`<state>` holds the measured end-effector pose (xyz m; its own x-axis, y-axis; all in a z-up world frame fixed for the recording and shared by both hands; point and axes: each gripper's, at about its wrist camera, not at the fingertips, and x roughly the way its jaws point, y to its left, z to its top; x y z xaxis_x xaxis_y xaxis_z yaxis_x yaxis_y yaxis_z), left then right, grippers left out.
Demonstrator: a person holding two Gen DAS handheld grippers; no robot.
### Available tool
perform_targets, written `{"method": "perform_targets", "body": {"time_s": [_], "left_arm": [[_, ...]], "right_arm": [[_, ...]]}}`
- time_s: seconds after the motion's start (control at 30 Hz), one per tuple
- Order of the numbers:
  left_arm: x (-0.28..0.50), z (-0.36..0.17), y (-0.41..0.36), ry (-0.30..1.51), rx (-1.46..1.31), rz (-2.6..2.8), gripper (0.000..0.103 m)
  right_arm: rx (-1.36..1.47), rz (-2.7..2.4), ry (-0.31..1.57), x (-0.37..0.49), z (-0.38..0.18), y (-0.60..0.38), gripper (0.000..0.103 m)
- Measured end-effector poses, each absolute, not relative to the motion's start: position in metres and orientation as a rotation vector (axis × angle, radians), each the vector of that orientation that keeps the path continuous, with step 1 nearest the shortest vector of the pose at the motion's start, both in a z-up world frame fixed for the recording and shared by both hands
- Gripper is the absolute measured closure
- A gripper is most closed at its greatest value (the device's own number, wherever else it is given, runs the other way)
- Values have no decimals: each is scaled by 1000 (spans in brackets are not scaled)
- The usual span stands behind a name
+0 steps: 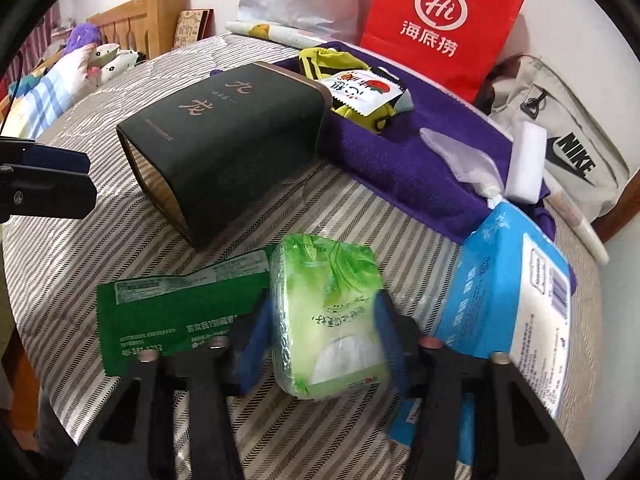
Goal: Organize soft objects
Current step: 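Grasp the green-and-white tissue pack with the right gripper while the left grasps the green wrapper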
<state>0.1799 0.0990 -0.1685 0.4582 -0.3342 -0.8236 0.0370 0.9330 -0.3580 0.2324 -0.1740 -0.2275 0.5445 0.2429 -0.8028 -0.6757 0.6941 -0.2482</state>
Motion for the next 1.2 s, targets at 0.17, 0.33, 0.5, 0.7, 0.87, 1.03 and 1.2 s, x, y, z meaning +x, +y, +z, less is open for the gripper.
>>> {"method": "perform_targets", "body": {"time_s": [0.17, 0.33, 0.5, 0.7, 0.87, 1.03, 1.2], "left_arm": [[175, -169, 99, 1079, -309, -224, 29], [169, -172, 96, 1088, -314, -225, 29], [165, -182, 76, 1109, -284, -260, 29], [166, -186, 44, 1090, -169, -311, 29], [172, -190, 16, 1078, -29, -338, 29], [174, -197, -13, 1075, 88, -376, 27], [175, -201, -32, 1048, 208, -346, 26]], "right_arm": [[-542, 611, 814, 229, -217, -182, 80], [-440, 661, 831, 222, -204, -198, 84], [-338, 688, 839, 207, -192, -222, 84], [-187, 727, 860, 189, -180, -262, 84], [-150, 702, 883, 174, -184, -292, 84], [-82, 658, 915, 172, -196, -326, 84], [-28, 603, 963, 183, -215, -346, 84]]}}
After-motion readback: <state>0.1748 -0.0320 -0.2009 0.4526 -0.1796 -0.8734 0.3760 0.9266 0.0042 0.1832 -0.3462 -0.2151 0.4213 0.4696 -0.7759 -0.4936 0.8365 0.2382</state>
